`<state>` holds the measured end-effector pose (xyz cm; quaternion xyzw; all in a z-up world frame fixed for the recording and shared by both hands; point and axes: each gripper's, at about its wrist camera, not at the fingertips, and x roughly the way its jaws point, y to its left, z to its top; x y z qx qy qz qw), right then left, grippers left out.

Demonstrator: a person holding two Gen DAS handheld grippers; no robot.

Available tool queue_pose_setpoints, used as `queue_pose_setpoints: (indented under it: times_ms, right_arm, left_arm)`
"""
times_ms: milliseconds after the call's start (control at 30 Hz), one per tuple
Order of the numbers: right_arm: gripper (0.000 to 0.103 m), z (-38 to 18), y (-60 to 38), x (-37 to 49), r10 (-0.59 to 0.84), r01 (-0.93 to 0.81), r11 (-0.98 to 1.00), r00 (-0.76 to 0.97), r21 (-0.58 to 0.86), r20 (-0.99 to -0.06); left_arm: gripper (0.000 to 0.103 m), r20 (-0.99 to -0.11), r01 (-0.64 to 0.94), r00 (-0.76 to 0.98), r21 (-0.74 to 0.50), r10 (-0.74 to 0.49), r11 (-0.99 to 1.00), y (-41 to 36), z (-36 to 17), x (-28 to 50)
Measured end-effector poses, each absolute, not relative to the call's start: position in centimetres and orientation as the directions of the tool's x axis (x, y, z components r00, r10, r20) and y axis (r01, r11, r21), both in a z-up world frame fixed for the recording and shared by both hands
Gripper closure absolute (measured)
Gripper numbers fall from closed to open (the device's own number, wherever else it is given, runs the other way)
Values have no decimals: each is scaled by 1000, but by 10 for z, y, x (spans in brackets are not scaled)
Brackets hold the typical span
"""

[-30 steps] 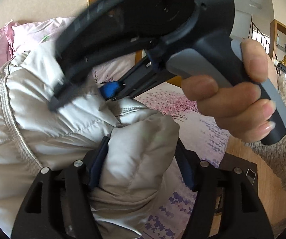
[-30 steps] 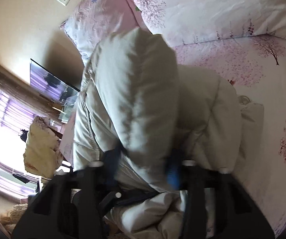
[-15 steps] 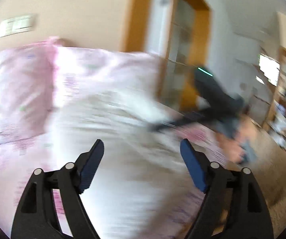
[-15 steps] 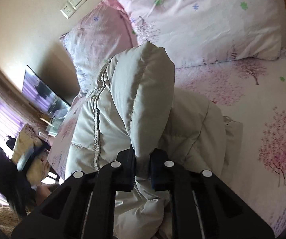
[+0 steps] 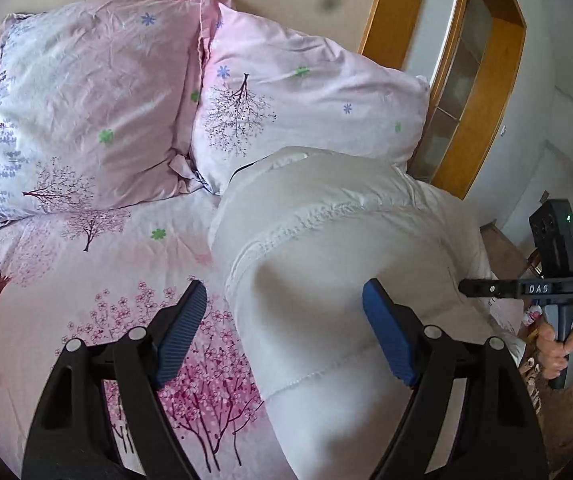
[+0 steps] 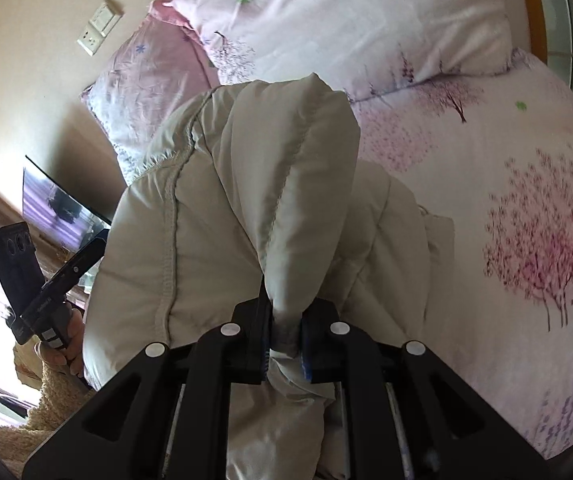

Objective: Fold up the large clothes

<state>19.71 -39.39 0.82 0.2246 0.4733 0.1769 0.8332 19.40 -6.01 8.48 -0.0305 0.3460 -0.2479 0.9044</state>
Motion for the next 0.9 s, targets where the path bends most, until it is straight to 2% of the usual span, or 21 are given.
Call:
queue_pose_setpoints:
  times_ms: [133, 467, 700, 900]
  right_arm:
    - [89, -6, -399, 198, 520, -58, 823, 478, 565, -708]
    - [88, -29, -405, 209, 547, -39, 806, 431, 591, -717]
    - [87, -40, -407, 218, 561, -32, 800, 394, 599, -728]
    - [82, -40, -415, 212, 569, -25, 785, 426, 619, -704]
  left_arm:
    - [17, -630, 432, 630, -201, -454, 879, -70, 77, 196]
    - [17, -690, 420, 610, -137, -390, 897, -84, 55, 196]
    - [16, -716, 414, 578, -158, -393, 897, -88, 41, 200]
    - [16, -728, 421, 575, -128, -373, 898, -95, 36, 201]
